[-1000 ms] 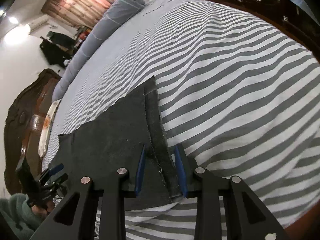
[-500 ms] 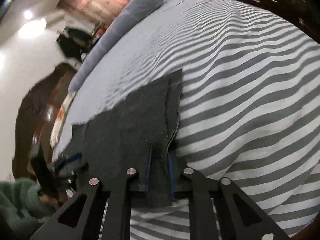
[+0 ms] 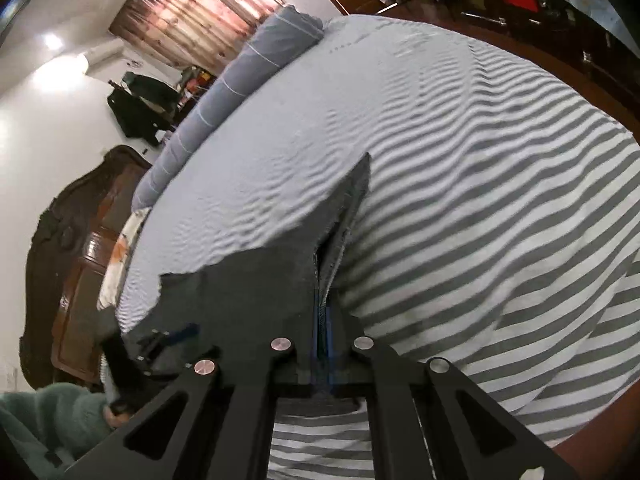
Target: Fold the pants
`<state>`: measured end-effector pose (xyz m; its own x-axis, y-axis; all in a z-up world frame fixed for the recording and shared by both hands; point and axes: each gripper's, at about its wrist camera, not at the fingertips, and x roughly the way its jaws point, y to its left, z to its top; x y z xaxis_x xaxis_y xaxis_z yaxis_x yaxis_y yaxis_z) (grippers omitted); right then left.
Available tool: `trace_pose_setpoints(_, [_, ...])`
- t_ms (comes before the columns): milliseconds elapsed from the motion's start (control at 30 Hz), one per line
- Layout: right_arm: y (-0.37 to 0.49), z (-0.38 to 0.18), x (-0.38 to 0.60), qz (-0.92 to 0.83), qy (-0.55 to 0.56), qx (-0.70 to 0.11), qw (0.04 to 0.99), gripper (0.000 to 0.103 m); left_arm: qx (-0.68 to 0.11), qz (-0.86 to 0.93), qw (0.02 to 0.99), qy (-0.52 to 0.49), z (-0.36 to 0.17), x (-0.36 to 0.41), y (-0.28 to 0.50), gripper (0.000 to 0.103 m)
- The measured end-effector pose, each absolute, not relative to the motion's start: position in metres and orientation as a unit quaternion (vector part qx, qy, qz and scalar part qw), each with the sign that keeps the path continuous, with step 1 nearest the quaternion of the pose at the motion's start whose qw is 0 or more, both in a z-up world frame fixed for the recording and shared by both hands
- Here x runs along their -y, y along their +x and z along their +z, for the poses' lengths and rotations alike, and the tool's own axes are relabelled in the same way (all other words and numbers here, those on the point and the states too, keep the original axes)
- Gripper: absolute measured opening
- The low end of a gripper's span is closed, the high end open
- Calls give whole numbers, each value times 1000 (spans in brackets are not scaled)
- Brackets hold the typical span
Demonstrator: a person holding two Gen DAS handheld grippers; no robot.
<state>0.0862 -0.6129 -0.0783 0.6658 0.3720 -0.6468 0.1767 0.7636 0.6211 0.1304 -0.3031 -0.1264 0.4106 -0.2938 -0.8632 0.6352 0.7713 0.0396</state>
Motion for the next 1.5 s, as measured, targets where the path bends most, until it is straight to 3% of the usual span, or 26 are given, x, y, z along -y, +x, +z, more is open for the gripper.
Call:
trace_pose_setpoints(533, [150,-39,446,167,323,-413,835,4,-486,-270,830,51,-64,149,133,71])
trace_pose_setpoints(900, [184,-57,309,222,252,-481,810,4,-494,-200,846,-6,-61,32,138,71])
trace_pose_setpoints(1167, [192,-96,241,231,182,-541,788,6,-502,-184,844,-46,-69,-6,139,71])
trace_pose_setpoints(1300, [189,-107,227,225,172,-557,781,14,-503,-193,840,-61,-67,-9,143,71])
trace_pose_setpoints(1400, [176,-103,229,211,178,-551,787,33,-508,-205,832,-87,-67,-11,146,71])
trace_pose_setpoints(1500, [155,-95,240,200,199,-535,796,34,-516,-218,821,-112,-67,-7,147,71])
